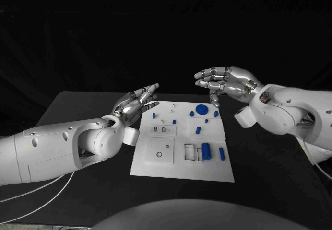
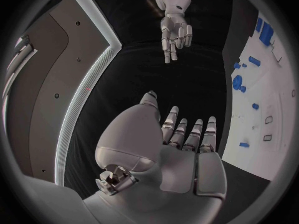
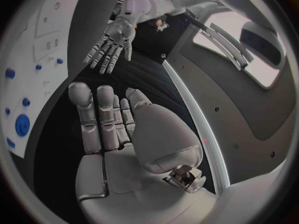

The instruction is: Assemble the parts on the task board

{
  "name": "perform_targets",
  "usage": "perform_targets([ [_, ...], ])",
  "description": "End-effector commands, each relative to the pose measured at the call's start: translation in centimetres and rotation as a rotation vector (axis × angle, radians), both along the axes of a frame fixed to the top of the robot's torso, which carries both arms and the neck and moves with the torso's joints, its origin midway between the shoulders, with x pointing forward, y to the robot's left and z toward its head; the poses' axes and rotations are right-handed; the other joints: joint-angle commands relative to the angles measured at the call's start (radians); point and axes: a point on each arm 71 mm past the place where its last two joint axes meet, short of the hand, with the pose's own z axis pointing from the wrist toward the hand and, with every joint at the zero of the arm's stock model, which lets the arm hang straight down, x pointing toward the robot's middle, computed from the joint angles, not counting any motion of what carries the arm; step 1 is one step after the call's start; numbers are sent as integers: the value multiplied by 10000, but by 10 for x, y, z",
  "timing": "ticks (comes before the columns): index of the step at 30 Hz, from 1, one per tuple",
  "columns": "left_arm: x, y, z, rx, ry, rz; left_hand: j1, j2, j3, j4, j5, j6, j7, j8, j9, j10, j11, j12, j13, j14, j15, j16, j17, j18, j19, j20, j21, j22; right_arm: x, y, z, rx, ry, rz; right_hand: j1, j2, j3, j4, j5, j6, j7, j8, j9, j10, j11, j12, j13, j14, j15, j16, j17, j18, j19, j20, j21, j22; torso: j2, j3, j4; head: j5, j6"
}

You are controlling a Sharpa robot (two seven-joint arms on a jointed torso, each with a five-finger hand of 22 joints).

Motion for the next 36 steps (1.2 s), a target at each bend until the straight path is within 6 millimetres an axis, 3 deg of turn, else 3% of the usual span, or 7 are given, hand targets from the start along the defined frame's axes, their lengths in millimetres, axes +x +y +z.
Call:
perform_targets([
  [1, -2, -7, -1, -88, 247, -802, 132, 8, -11, 11, 114, 90, 9, 79, 9, 2, 72, 82, 15, 135, 18, 131, 18, -64, 133, -1, 91, 41, 4, 1, 8, -4807, -2589, 706, 253, -1086, 1533, 383, -1237, 1770, 127, -351, -495, 2191, 28, -78, -581, 2799, -95, 3234, 3922, -746, 3054, -81, 3824, 5045, 90, -57, 15, -23, -57],
  [6, -1, -6, -2, -16, 264, -802, 175, 36, -22, 10, 178, 99, 14, 94, 8, -1, 78, 114, 15, 173, 28, 176, 21, -78, 192, 2, 132, 58, 17, 10, 26, -8202, -5435, 1168, 237, -1781, 2297, 640, -2012, 2386, -289, -1379, -846, 2704, -202, -1216, -1307, 3011, -480, 3291, 4187, -841, 3377, -362, 4003, 5489, 121, -81, 36, -50, -57],
  [9, -1, -5, -2, 7, 220, -766, 208, 39, -36, 8, 225, 113, 14, 105, 8, -5, 78, 137, 15, 167, 27, 183, 17, -91, 222, 3, 153, 66, 26, 16, 25, -9112, -5971, 1314, 232, -1925, 2439, 669, -2160, 2446, -428, -1602, -902, 2750, -265, -1424, -1413, 3018, -564, 3285, 4182, -846, 3388, -424, 4009, 5513, 153, -86, 90, -93, -57],
  [14, -4, -6, 0, 75, 48, -823, 248, 48, -45, 7, 284, 116, 20, 115, 7, -6, 86, 163, 16, 183, 28, 212, 19, -106, 249, 4, 172, 72, 36, 20, 12, -9626, -6207, 1147, 63, -2120, 2489, 772, -2275, 2578, -408, -1793, -930, 2852, -256, -1588, -1485, 3042, -583, 3293, 4218, -857, 3421, -460, 4022, 5559, 183, -90, 165, -180, -57],
  [29, -18, -2, 12, 244, -327, -877, 562, 98, -110, 6, 510, 492, 215, 307, 42, 152, 301, 497, 53, 689, 154, 755, 99, -287, 501, 10, 352, 135, 41, 20, -15, -10663, -6427, 855, 83, -2405, 2907, 693, -1842, 2676, -289, -2425, -1027, 3283, -254, -1673, -1433, 3121, -586, 3326, 4303, -876, 3495, -467, 4050, 5654, 683, -81, 264, -380, -57],
  [33, -19, -1, 14, 258, -369, -839, 652, 103, -111, -2, 577, 569, 259, 351, 49, 223, 353, 602, 67, 748, 176, 842, 103, -330, 552, 8, 389, 146, 42, 22, -22, -10842, -6552, 1010, -476, -2644, 2571, 935, -2682, 3194, -61, -2407, -931, 3711, -436, -1120, -1019, 3152, -696, 3344, 4365, -894, 3571, -526, 4077, 5735, 736, -78, 276, -394, -57],
  [36, -19, 1, 15, 263, -391, -810, 703, 109, -118, 3, 607, 637, 297, 391, 55, 299, 396, 706, 82, 830, 187, 942, 115, -363, 588, 7, 415, 153, 43, 24, -27, -10829, -6627, 1084, -660, -2601, 2324, 953, -2803, 3417, -14, -2730, -887, 3136, -513, 287, 352, 3167, -815, 3338, 4367, -902, 3606, -724, 4085, 5779, 781, -71, 281, -384, -57],
])
